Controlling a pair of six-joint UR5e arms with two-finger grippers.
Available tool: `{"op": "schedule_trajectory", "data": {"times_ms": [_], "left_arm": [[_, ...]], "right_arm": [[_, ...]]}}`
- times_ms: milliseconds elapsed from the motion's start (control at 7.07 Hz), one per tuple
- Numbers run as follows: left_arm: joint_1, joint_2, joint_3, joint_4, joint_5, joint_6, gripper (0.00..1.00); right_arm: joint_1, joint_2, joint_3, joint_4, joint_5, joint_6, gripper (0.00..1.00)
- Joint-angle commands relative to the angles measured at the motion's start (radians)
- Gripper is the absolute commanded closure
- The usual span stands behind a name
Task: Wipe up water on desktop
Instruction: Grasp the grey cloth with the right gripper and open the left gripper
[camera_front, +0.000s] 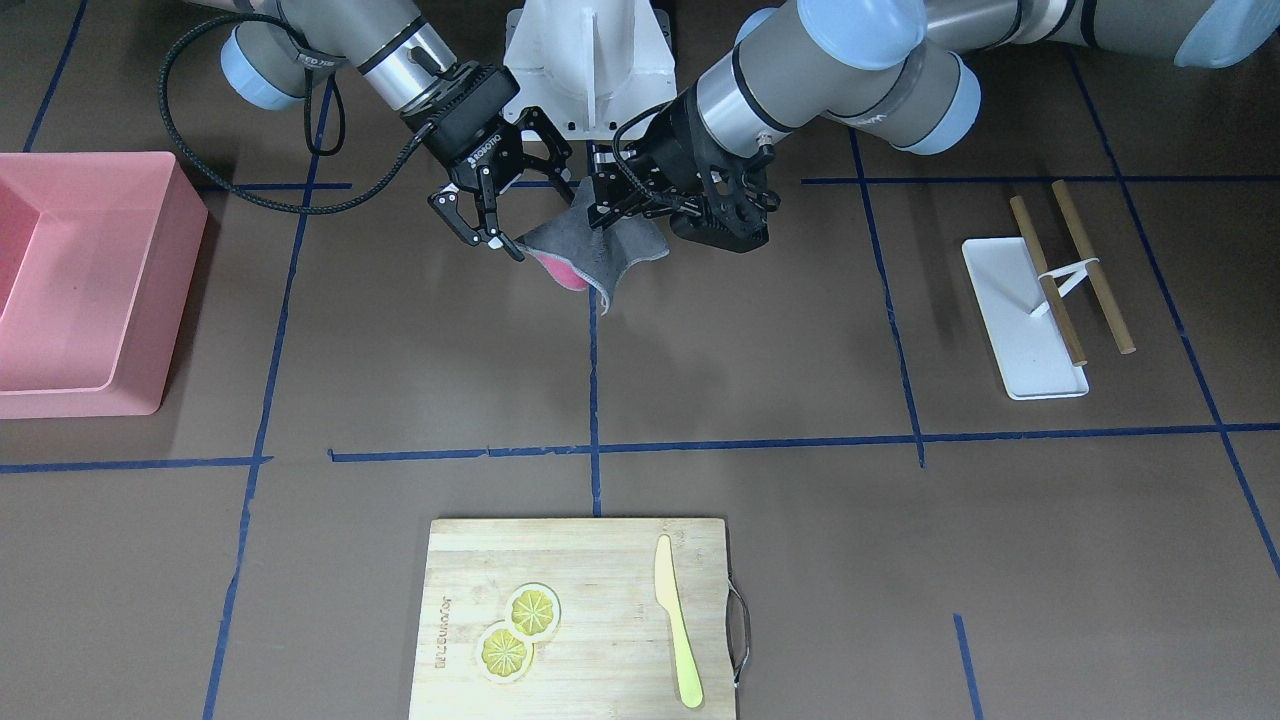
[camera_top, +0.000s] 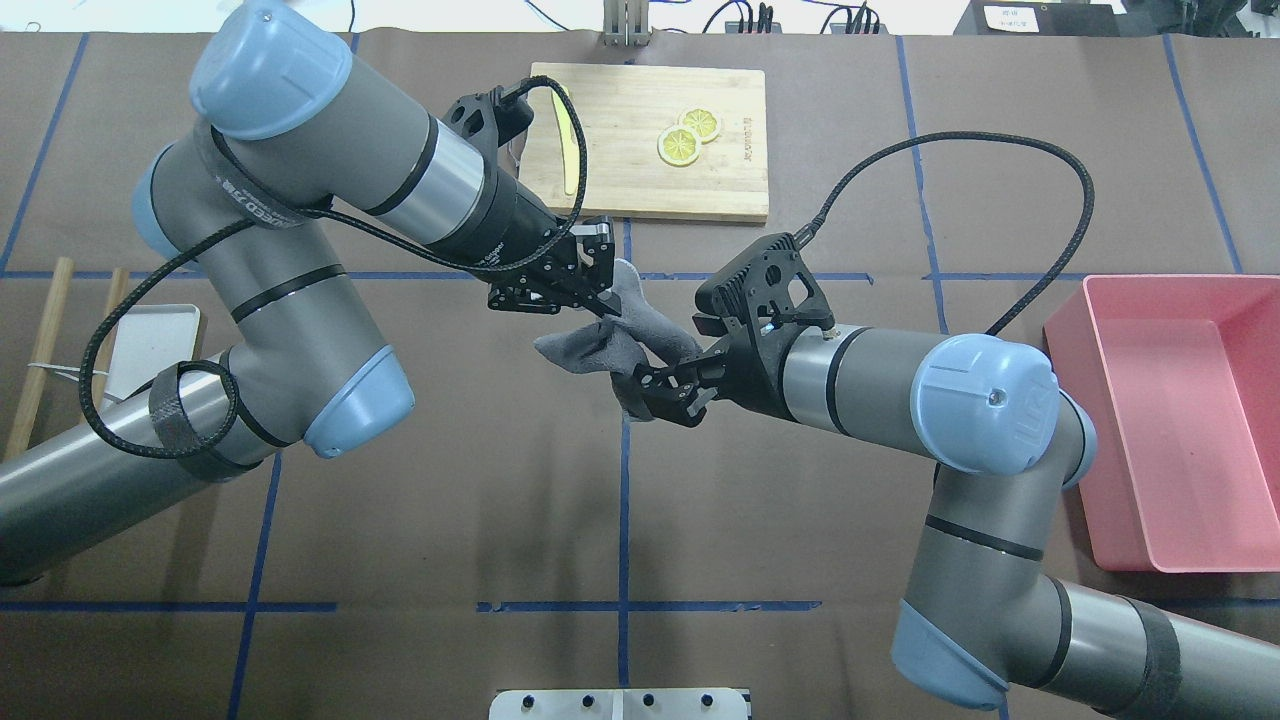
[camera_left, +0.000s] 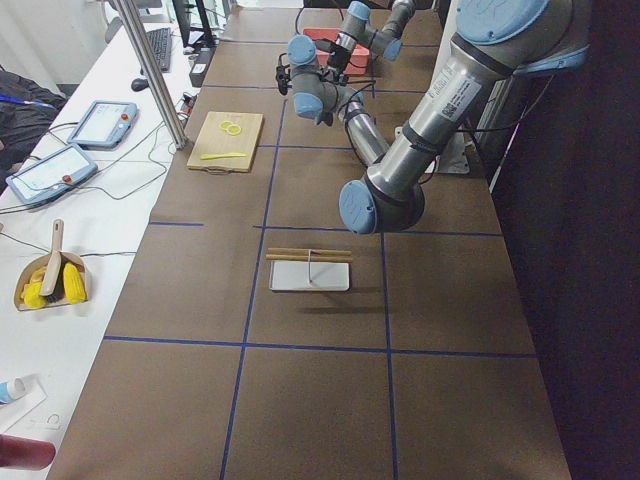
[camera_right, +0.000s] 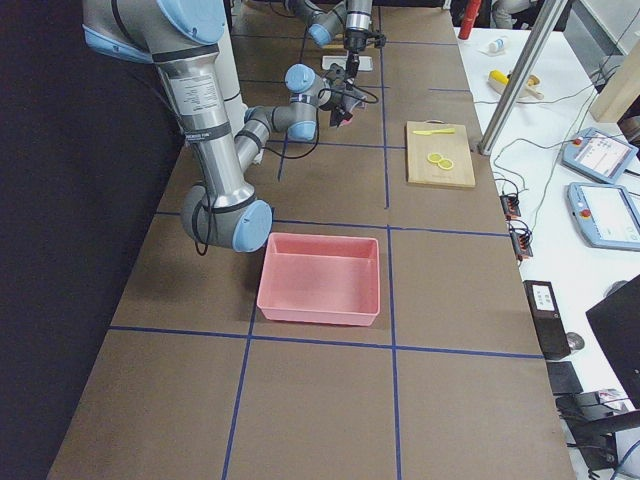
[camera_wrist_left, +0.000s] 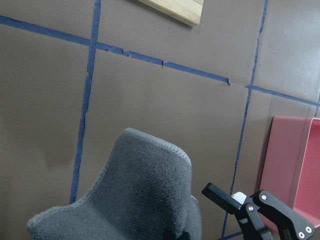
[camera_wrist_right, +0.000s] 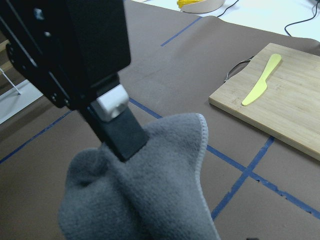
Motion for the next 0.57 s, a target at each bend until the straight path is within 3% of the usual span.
{"op": "schedule_trajectory", "data": {"times_ms": [0,141,424], "left_arm": [[-0.001,0.001,0.001,0.000,0.000,0.000,0.98],[-0.001,0.001,0.001,0.000,0.000,0.000,0.98],[0.000,0.001,0.001,0.000,0.000,0.002,0.98]], "right_arm": [[-0.001,-0.001,0.000,-0.001,0.000,0.005,0.83],[-0.001,-0.001,0.000,-0.001,0.000,0.009,0.97],[-0.001,-0.001,0.000,0.001,0.000,0.014,1.00]]}}
